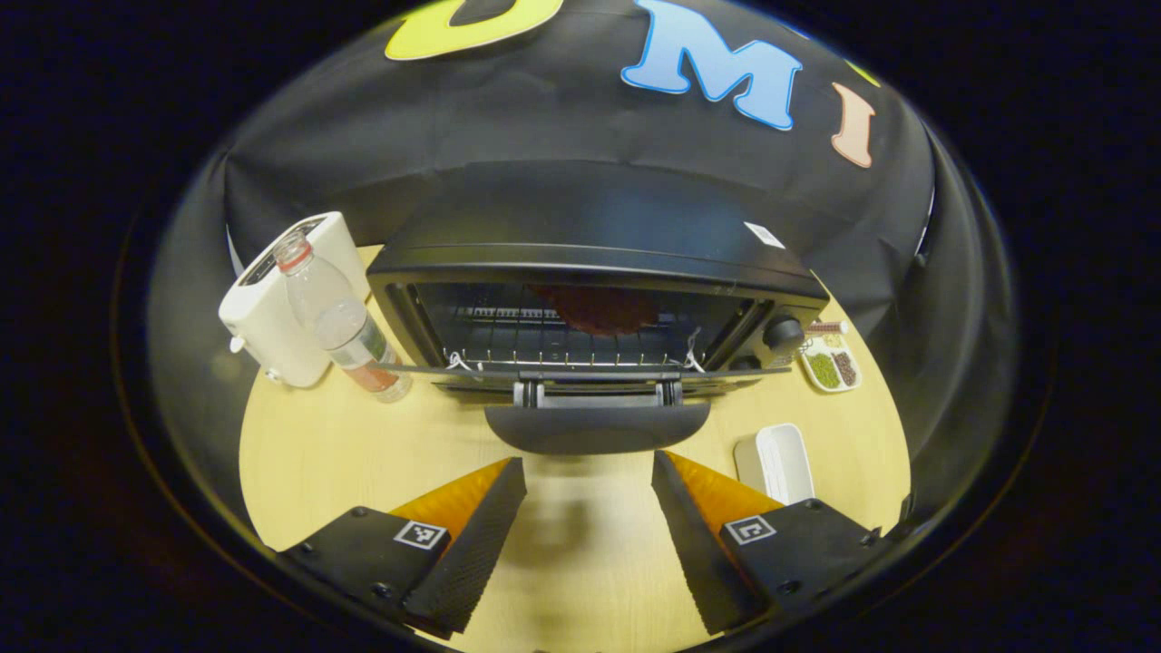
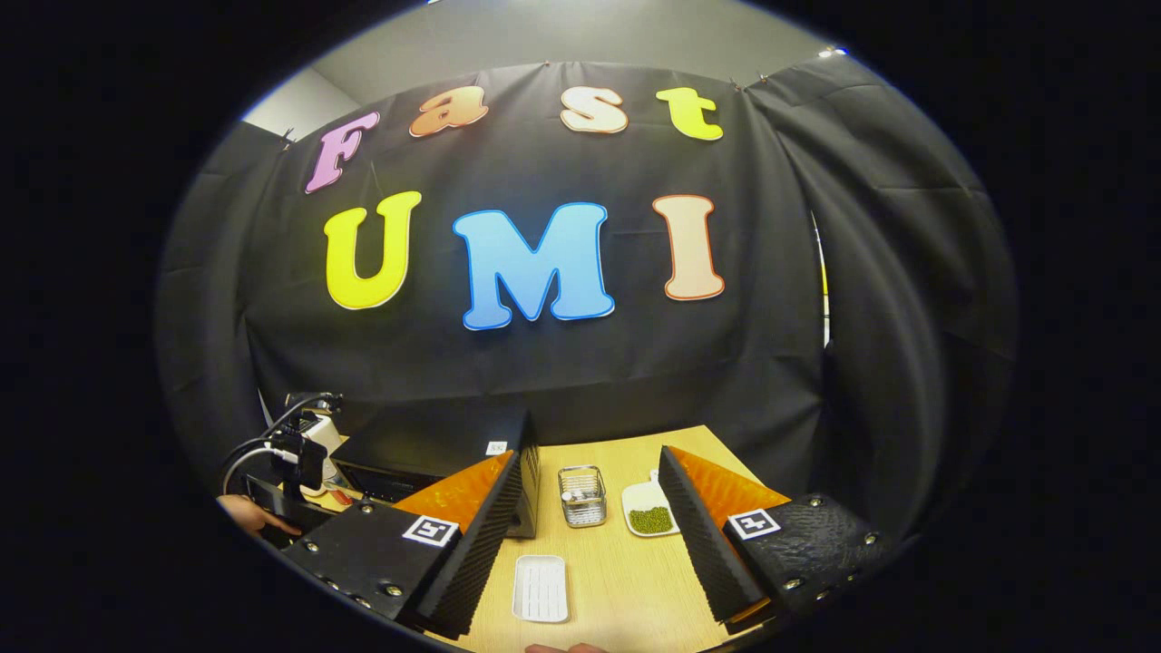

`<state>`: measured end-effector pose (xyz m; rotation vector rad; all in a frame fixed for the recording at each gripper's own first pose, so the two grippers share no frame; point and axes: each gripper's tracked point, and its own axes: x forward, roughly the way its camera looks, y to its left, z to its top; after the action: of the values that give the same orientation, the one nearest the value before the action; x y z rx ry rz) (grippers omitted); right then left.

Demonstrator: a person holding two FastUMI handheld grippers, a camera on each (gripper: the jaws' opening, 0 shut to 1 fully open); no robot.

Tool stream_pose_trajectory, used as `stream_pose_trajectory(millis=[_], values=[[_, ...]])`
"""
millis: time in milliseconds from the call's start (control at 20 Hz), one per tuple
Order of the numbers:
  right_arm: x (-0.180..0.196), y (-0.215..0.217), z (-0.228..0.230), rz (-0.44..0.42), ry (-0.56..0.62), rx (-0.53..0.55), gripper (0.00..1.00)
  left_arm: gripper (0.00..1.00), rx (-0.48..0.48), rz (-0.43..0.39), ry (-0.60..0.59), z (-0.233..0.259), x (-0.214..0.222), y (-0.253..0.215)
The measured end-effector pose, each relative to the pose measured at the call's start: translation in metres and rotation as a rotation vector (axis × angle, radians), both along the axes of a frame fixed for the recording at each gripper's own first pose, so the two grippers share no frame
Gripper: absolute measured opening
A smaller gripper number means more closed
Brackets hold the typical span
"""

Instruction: Open the electric oven with the left hand, put the food in, and close the electric oven.

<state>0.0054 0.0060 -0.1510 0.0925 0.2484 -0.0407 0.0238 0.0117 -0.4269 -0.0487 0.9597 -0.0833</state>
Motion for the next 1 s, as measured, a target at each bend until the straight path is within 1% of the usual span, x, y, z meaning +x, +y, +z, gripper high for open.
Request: stream_pose_trajectory(millis=[50,100,150,250,300,400,450,500,650,800,850,900,950,1000], values=[[-0.001,-0.002,-0.002,-0.004,0.005,0.003,0.93,0.92,0.001,0.002,-0.016,0.004,0.004,-0.001],[-0.001,-0.005,-0.004,-0.008,0.010,0.004,0.93,0.99,0.002,0.005,-0.030,0.009,0.008,-0.001],[-0.002,-0.006,-0.005,-0.010,0.015,0.005,0.93,0.95,0.000,0.008,-0.045,0.016,0.012,0.000],[-0.002,-0.009,-0.004,-0.012,0.016,0.003,0.93,0.95,-0.019,0.017,-0.093,0.035,0.013,-0.001],[-0.001,-0.010,-0.002,-0.011,0.014,-0.001,0.93,0.99,-0.027,0.023,-0.122,0.047,0.014,-0.002],[0.000,-0.010,0.002,-0.002,0.006,-0.006,0.93,0.95,-0.042,0.035,-0.194,0.076,0.017,-0.006],[0.001,-0.010,0.006,0.004,-0.001,-0.008,0.93,0.99,-0.050,0.039,-0.235,0.092,0.018,-0.008],[0.003,-0.010,0.012,0.012,-0.011,-0.012,0.93,0.99,-0.053,0.041,-0.276,0.110,0.018,-0.007],[0.009,-0.010,0.034,0.029,-0.051,-0.028,0.93,0.99,-0.045,0.060,-0.454,0.179,0.019,-0.007],[0.015,-0.012,0.068,0.036,-0.101,-0.038,0.93,0.99,-0.054,0.061,-0.682,0.264,0.012,-0.014],[0.015,-0.011,0.080,0.047,-0.118,-0.038,0.93,0.95,-0.051,0.061,-0.752,0.290,0.006,-0.016],[0.016,-0.010,0.091,0.060,-0.132,-0.035,0.93,0.95,-0.047,0.058,-0.813,0.314,0.000,-0.018],[0.015,-0.009,0.102,0.075,-0.149,-0.034,0.93,0.99,-0.048,0.046,-0.868,0.333,-0.007,-0.022],[0.015,-0.009,0.113,0.084,-0.166,-0.039,0.93,0.99,-0.035,0.044,-0.906,0.349,-0.013,-0.025]])
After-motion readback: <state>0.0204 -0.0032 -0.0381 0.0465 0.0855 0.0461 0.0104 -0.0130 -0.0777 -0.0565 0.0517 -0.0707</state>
